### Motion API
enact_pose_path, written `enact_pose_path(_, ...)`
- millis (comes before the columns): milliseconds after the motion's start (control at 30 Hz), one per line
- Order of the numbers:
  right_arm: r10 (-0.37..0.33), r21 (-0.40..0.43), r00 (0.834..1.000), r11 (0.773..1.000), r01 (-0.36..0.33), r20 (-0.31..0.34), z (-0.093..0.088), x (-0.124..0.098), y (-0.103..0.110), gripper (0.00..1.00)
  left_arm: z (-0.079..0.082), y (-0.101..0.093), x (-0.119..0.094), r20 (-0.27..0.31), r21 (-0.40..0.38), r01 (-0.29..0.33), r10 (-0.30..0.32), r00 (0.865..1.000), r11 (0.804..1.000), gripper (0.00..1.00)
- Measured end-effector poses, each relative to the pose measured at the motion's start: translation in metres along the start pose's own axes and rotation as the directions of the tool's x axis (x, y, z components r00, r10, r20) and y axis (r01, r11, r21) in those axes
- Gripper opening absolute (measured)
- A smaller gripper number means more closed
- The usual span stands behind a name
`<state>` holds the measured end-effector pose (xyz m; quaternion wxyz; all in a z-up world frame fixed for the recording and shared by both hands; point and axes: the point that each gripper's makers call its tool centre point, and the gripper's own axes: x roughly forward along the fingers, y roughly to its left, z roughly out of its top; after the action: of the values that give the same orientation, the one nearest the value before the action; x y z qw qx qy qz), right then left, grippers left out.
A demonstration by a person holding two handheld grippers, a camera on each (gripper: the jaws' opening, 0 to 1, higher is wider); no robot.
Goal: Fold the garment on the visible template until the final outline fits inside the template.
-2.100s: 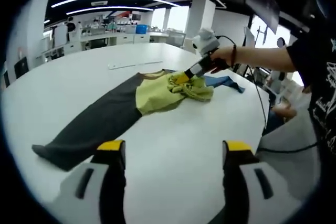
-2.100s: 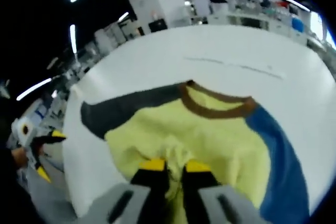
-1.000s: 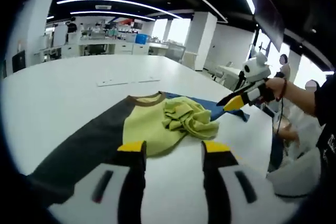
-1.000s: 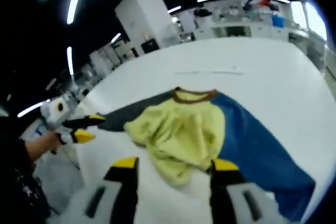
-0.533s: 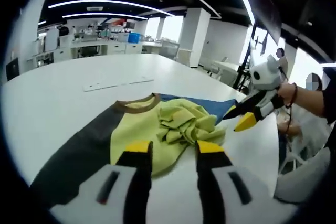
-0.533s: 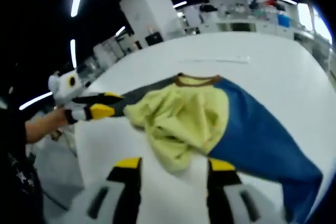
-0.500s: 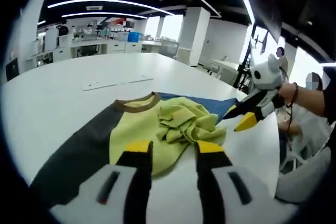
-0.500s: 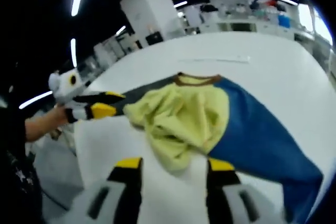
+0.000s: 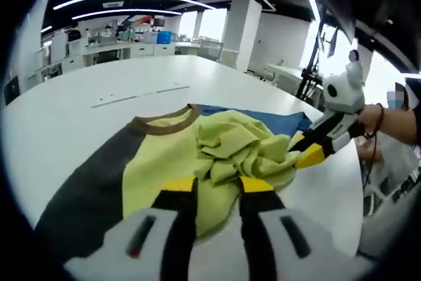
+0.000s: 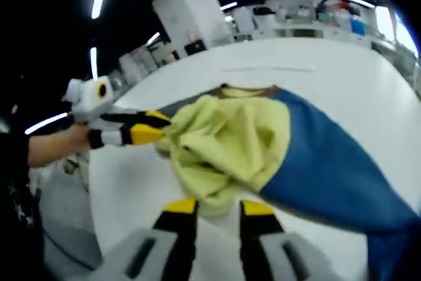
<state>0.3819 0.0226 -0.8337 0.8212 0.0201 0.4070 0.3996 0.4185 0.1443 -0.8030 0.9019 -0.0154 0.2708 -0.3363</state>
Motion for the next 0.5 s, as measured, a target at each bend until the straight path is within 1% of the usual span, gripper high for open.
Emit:
enact_pose_path(133,0.002,0.003,1.000,1.000,-0.002,-0.003,-0.003,0.002,-0.001,0.20,0.000,-0.002,0.009,-0.011,0.012,0.004,-0.004,1.000,1.000,0.20)
enact_pose_path(233,0.009,0.008,1.000,1.000,-0.009,-0.001,-0.002,0.006,-0.002,0.17,-0.001,-0.003,0.013,-0.016,-0.006,0.004,-0.005,1.000,1.000,0.17)
enact_pose_path(367,0.008,0.018,1.000,1.000,-0.008,0.002,-0.001,0.007,-0.004,0.14,-0.006,-0.002,0.018,-0.042,-0.015,0.001,-0.002,0.999,1.000,0.08)
enact_pose_path(500,0.014,0.024,1.000,1.000,-0.014,0.009,0.001,0.009,-0.003,0.10,-0.009,0.002,0.019,-0.048,-0.041,-0.006,0.004,0.999,0.999,0.04)
